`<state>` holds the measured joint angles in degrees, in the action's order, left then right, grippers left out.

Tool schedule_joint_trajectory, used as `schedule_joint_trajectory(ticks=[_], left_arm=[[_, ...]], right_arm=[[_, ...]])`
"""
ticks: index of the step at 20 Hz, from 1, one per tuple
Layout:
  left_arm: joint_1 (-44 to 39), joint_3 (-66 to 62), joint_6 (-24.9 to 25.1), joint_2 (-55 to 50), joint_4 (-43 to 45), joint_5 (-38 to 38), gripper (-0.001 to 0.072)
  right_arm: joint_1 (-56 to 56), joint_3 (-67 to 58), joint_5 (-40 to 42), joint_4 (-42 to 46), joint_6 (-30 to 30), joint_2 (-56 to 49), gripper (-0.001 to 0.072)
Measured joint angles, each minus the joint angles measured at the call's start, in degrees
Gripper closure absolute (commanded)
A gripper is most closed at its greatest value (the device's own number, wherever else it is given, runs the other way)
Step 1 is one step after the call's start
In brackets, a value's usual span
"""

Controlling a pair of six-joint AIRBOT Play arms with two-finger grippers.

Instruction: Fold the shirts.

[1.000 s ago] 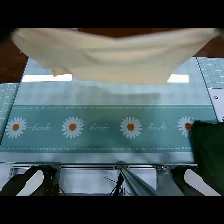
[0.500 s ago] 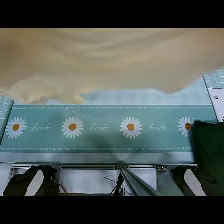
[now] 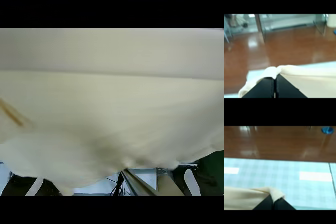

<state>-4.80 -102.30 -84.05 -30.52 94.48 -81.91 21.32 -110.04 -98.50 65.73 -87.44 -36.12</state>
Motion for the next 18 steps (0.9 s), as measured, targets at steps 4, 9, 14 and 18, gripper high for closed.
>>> schedule_joint_trajectory(ticks=[4,9,14,18], left_arm=[[-1.3,12.5,-1.6,-3.0,-1.7,0.6,0.0682],[-1.5,28.9,-5.4,-13.6,-6.0,12.0,0.0682],[-1.4,31.8,-9.1,-32.0,-9.1,27.2,0.0682],[-1.6,27.3,-11.8,-45.4,-11.1,36.6,0.0682]], right_arm=[[0.0,12.3,1.9,0.9,0.7,0.4,0.0693],[0.0,36.1,16.4,-1.5,3.5,-2.8,0.0693],[-0.1,45.8,33.8,-7.5,8.8,-19.1,0.0693],[-0.3,40.0,40.1,-12.4,12.4,-36.3,0.0693]])
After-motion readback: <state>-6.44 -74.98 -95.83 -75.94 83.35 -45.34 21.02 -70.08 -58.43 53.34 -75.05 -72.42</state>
